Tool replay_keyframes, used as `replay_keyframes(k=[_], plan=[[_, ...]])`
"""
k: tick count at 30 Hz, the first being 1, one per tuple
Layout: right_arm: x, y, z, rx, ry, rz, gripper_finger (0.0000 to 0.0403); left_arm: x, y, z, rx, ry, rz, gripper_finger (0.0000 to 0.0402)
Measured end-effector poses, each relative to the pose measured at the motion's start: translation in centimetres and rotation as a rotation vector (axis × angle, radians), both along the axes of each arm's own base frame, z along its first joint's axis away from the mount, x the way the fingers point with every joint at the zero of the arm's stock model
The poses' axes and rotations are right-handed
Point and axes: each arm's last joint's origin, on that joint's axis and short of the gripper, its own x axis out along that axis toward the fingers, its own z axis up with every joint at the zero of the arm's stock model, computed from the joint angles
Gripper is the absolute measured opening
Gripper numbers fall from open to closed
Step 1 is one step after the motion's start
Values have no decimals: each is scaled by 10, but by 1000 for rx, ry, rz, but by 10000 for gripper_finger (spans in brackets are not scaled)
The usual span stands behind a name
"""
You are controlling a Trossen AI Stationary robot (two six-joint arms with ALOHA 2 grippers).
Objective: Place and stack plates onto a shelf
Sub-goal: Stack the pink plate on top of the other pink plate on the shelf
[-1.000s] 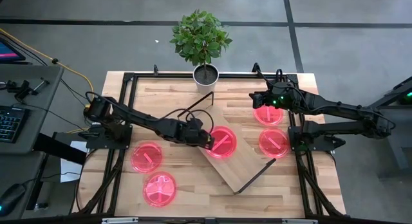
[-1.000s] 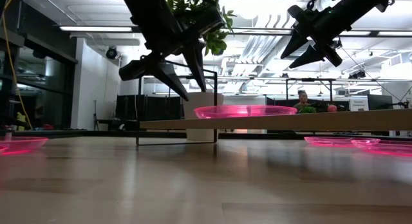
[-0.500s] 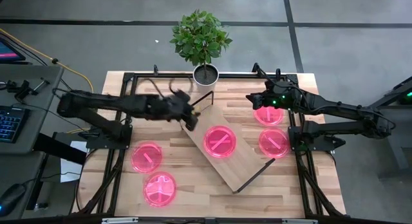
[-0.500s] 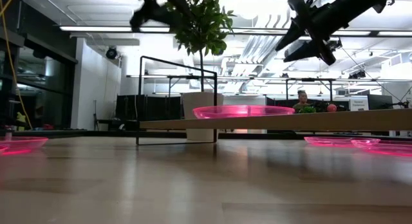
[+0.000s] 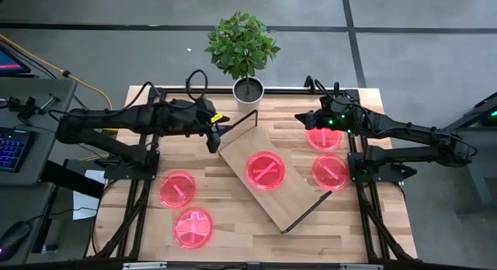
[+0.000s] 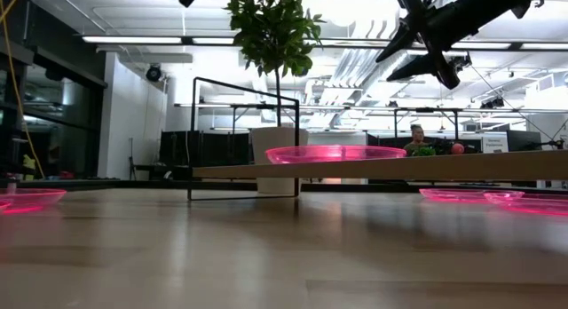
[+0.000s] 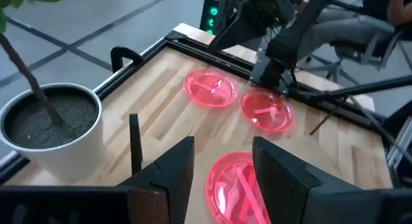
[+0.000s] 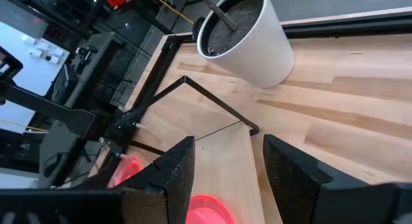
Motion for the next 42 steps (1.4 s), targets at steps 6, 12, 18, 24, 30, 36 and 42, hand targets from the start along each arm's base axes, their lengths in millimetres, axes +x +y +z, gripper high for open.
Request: replay_keyframes(k=[6, 12, 18, 24, 30, 36, 42], plan=[[0, 0, 0, 10, -4, 5, 167, 1, 13, -10, -10, -75, -42, 146], [0, 1, 0, 16, -7, 19, 167, -17, 29, -33, -106, -266, -64, 146], [1, 1, 1, 29, -21, 13, 167, -37, 39, -38, -92, -365, -12, 146], [1, 1, 1, 51, -31, 3, 167, -43, 46, -36, -43, -369, 12, 146], [1, 1, 1, 102, -52, 2, 167, -43, 48, -36, 16, -350, 30, 147], [-4, 3, -14, 247, 59, -70, 167, -43, 48, -36, 23, -347, 27, 147], [-19, 6, -51, 379, 469, -246, 167, -42, 47, -38, 21, -338, 27, 149]])
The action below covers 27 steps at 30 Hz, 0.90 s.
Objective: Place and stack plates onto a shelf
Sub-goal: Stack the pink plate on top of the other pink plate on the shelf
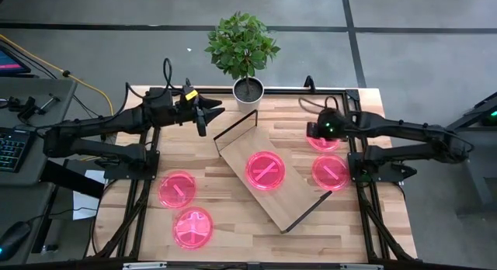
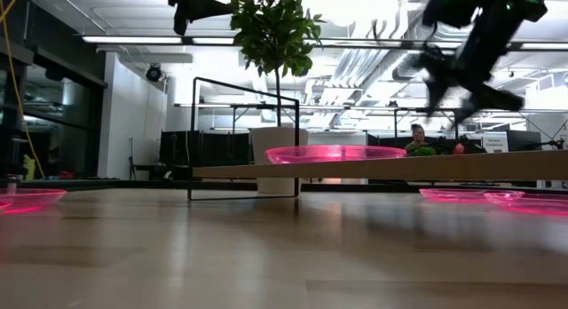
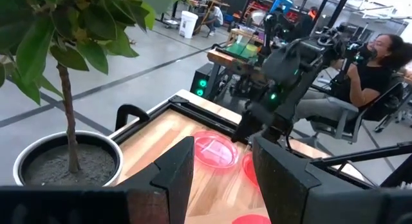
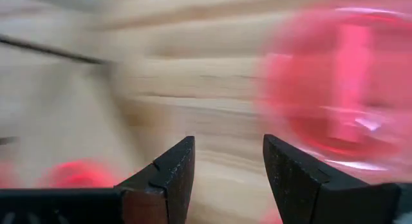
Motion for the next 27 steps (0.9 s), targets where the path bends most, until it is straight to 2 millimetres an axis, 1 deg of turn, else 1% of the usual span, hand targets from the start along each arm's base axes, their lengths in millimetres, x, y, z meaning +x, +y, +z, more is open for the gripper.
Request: replay_keyframes(k=[4, 10, 17, 22, 27], plan=[[-9, 1, -15, 41, 223, -100, 167, 0, 0, 0, 1, -3, 1, 149], [-13, 0, -28, 48, 416, -200, 167, 0, 0, 0, 2, -3, 1, 149], [-20, 2, -58, 75, 530, -267, 167, 1, 0, 0, 1, 0, 1, 149], [-21, 0, -62, 14, 506, -400, 167, 1, 0, 0, 1, 1, 1, 150], [-22, -3, -63, -14, 504, -450, 167, 1, 0, 0, 1, 1, 1, 149]])
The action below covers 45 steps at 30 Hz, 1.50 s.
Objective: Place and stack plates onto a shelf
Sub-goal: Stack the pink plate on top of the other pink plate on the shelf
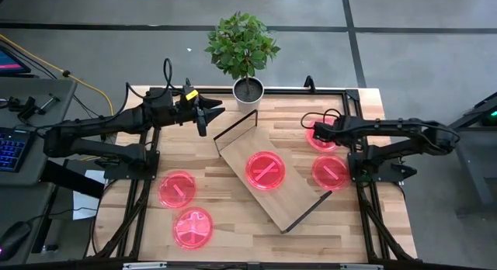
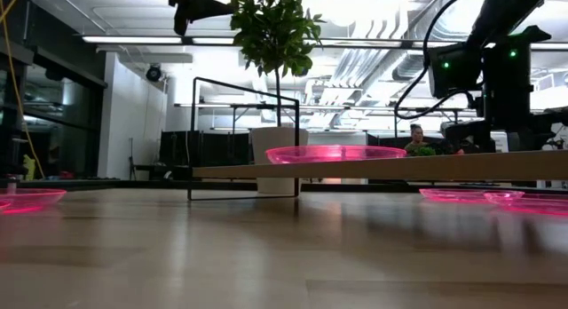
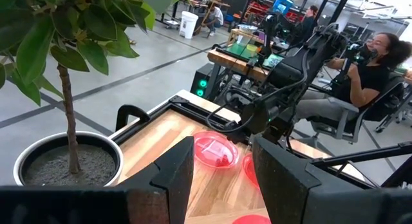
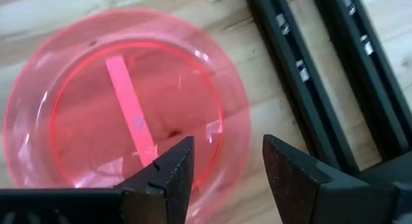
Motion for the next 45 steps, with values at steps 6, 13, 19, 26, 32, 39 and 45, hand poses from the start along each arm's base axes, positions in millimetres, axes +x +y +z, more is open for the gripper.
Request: replay_keyframes(k=[6, 13, 19, 26, 32, 39, 45], plan=[[3, -5, -11, -30, 81, -71, 167, 0, 0, 0, 0, 0, 0, 150], [8, -8, -31, -28, 163, -216, 167, 0, 0, 0, 0, -1, 0, 150], [12, -9, -38, -36, 151, -258, 167, 0, 0, 0, 0, 0, 0, 147], [19, -16, -47, -39, 46, -229, 167, 0, 0, 0, 0, 0, 0, 147], [19, -14, -47, -45, -6, -238, 167, 0, 0, 0, 0, -1, 0, 149], [29, -17, -44, -47, -93, -161, 167, 0, 0, 0, 54, 18, -7, 150], [32, -18, -44, -49, -111, -134, 162, 0, 1, 0, 59, 20, 17, 150]])
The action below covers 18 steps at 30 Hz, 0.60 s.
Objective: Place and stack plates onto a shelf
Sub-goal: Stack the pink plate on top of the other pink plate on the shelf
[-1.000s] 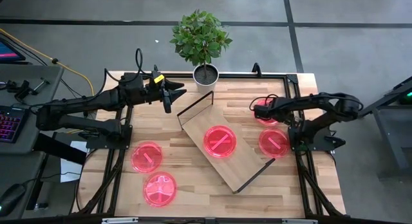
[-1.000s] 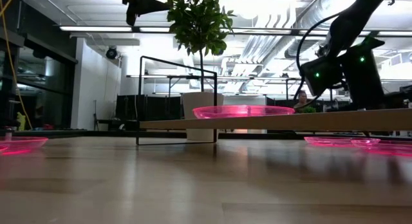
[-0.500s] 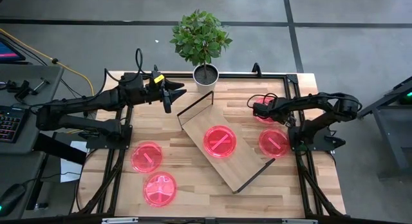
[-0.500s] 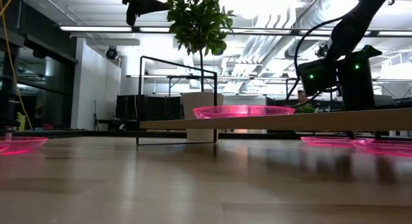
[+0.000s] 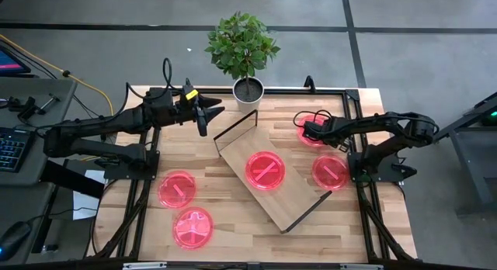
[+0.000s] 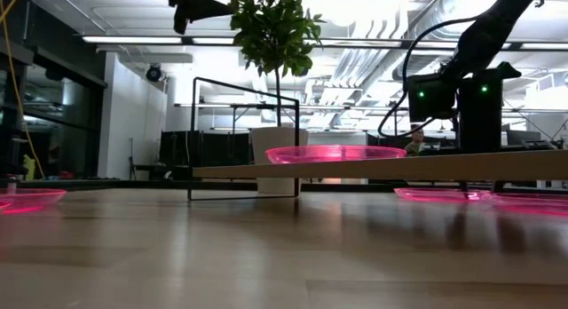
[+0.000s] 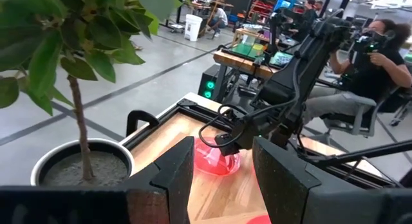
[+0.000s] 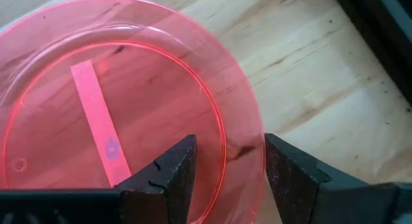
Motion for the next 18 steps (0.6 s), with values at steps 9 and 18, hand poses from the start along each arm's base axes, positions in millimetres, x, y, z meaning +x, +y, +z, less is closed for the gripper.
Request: replay_keyframes(k=[9, 18], plan=[[2, 1, 3, 0, -26, 23, 18, 0, 0, 0, -5, -2, 11, 150], [-7, 3, 29, -91, -80, 105, 2, 0, 1, 4, 5, -38, 27, 149]])
